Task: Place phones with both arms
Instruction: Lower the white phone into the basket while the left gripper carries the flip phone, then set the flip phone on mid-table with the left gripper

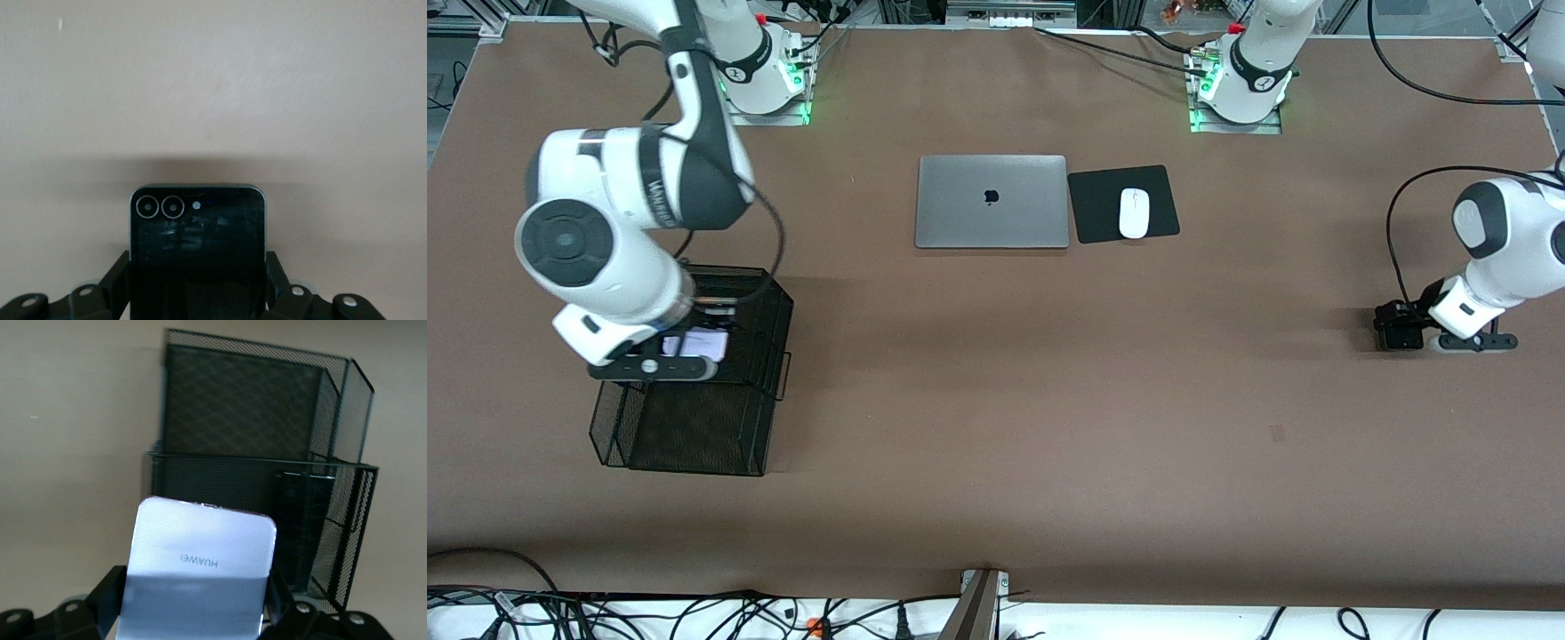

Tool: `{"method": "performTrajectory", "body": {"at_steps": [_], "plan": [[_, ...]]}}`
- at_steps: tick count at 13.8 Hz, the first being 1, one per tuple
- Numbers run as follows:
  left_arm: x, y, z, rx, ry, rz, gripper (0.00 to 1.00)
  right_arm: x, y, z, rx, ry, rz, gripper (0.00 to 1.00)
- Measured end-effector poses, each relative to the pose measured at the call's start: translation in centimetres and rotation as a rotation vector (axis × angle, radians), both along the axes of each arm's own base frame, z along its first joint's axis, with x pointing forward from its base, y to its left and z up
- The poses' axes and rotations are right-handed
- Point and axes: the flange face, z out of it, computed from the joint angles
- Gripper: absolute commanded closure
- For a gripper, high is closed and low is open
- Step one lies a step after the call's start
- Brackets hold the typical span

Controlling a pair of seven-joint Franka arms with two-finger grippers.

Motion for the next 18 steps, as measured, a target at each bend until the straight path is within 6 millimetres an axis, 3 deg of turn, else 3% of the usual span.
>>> {"method": "performTrajectory", "body": {"at_steps": [2,4,8,11,12,13,14,15,17,18], "plan": [[2.5,-3.7,1.5,0.014,0.007,0.02,1.0,-1.0,-2.9,-3.1,0.032,-0.044,-0.023,1.0],[4.4,-9.9,1.9,0.02,0.002,0.044,1.0,-2.0,-4.4,-5.7,0.055,-0.087,-0.039,1.0],[5.7,-27.6,0.9,0.02,0.003,0.076,1.0,-3.2,-4.8,-8.7,0.15,-0.098,-0.102,1.0],[5.4,-39.3,0.0,0.006,0.003,0.04,1.0,-3.9,-5.3,-10.0,0.151,-0.094,-0.107,0.98],[5.1,-42.9,-0.1,0.006,0.009,0.026,1.0,-4.1,-5.4,-10.4,0.151,-0.09,-0.11,0.64],[4.9,-46.5,0.1,0.005,0.013,0.015,1.0,-4.2,-5.5,-10.6,0.15,-0.091,-0.11,0.49],[4.8,-50.0,0.4,-0.005,0.011,0.012,1.0,-4.2,-5.5,-10.7,0.15,-0.101,-0.109,0.47],[4.6,-53.2,0.8,-0.02,0.004,0.007,1.0,-4.1,-5.6,-10.6,0.15,-0.113,-0.107,0.37],[3.9,-58.7,1.2,-0.054,-0.008,-0.026,1.0,-3.9,-5.5,-10.5,0.152,-0.126,-0.106,0.0],[3.4,-61.0,0.9,-0.064,-0.011,-0.049,1.0,-3.9,-5.5,-10.5,0.153,-0.127,-0.107,0.0]]}}
